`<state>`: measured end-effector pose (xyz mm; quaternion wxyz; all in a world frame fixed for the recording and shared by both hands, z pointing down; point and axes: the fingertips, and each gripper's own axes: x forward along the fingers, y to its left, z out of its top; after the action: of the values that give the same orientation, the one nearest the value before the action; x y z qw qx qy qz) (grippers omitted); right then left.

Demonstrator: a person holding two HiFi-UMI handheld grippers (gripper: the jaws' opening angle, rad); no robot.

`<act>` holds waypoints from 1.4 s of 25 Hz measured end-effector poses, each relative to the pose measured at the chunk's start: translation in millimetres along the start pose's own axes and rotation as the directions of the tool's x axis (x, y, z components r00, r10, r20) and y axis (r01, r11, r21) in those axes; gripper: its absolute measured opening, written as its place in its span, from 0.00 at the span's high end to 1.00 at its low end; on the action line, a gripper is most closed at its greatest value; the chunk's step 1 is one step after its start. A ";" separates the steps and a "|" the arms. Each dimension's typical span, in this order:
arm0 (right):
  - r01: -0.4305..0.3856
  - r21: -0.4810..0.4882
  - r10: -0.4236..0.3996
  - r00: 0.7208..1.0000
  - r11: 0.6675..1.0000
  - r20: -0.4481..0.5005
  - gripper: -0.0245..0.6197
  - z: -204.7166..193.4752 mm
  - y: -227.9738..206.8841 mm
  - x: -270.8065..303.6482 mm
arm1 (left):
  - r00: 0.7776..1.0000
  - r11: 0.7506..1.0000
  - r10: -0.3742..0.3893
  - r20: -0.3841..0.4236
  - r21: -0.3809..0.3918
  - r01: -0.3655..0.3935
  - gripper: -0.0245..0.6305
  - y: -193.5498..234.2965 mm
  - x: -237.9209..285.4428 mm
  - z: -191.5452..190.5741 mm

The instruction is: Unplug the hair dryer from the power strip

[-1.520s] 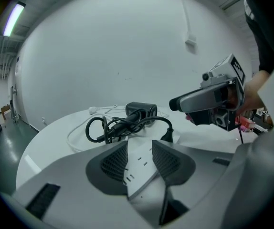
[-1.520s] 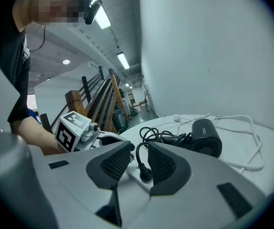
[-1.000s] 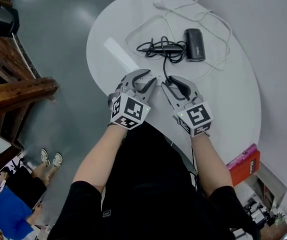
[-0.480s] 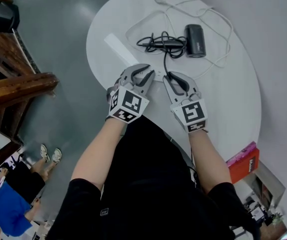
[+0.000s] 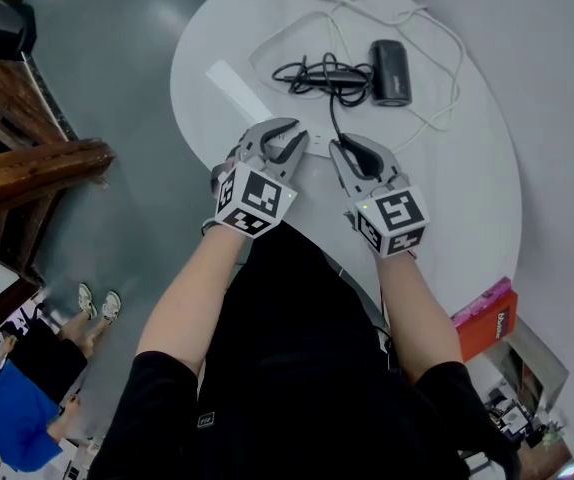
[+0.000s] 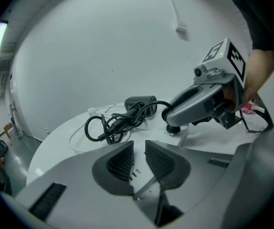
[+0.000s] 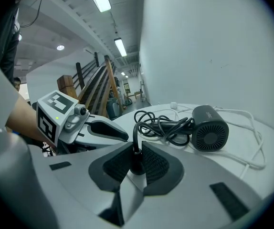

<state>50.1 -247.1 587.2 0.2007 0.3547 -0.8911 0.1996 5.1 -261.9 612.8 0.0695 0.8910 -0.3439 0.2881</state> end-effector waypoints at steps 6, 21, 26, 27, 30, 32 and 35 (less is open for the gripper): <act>0.001 -0.041 -0.003 0.999 0.999 -0.033 0.85 -1.5 1.2 2.5 | 1.000 1.000 0.009 0.002 0.009 -0.009 0.85 -2.3 0.4 0.0; -0.068 -0.018 0.069 0.995 0.998 0.077 0.87 49.3 11.4 -13.3 | 0.999 0.999 0.035 0.004 -0.017 -0.035 0.85 0.2 0.8 -0.9; -0.103 0.171 0.087 0.991 0.980 0.098 0.87 44.1 -3.3 -39.2 | 1.000 0.998 0.031 0.003 -0.050 -0.031 0.82 2.5 0.2 -1.5; -0.113 0.215 0.091 0.990 0.970 0.110 0.87 45.0 -6.7 -46.3 | 1.000 0.998 0.028 0.001 -0.059 -0.028 0.82 3.0 0.3 -1.3; -0.118 0.279 0.087 0.989 0.953 0.120 0.87 43.5 -14.9 -64.2 | 1.000 0.996 0.022 -0.004 -0.091 -0.022 0.81 5.6 0.0 -1.1; -0.105 0.296 0.077 0.991 0.949 0.107 0.87 34.7 -19.3 -70.2 | 1.000 0.993 0.016 0.000 -0.117 -0.016 0.80 7.2 -0.4 -0.8; -0.077 0.350 0.047 0.995 0.934 0.093 0.86 21.1 -25.3 -73.0 | 1.000 0.988 0.005 0.023 -0.153 -0.002 0.79 6.9 -5.1 5.6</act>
<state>112.3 -234.2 538.4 0.0902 0.3647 -0.8591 0.3476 0.2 -266.1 604.7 0.1330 0.8858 -0.3674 0.2504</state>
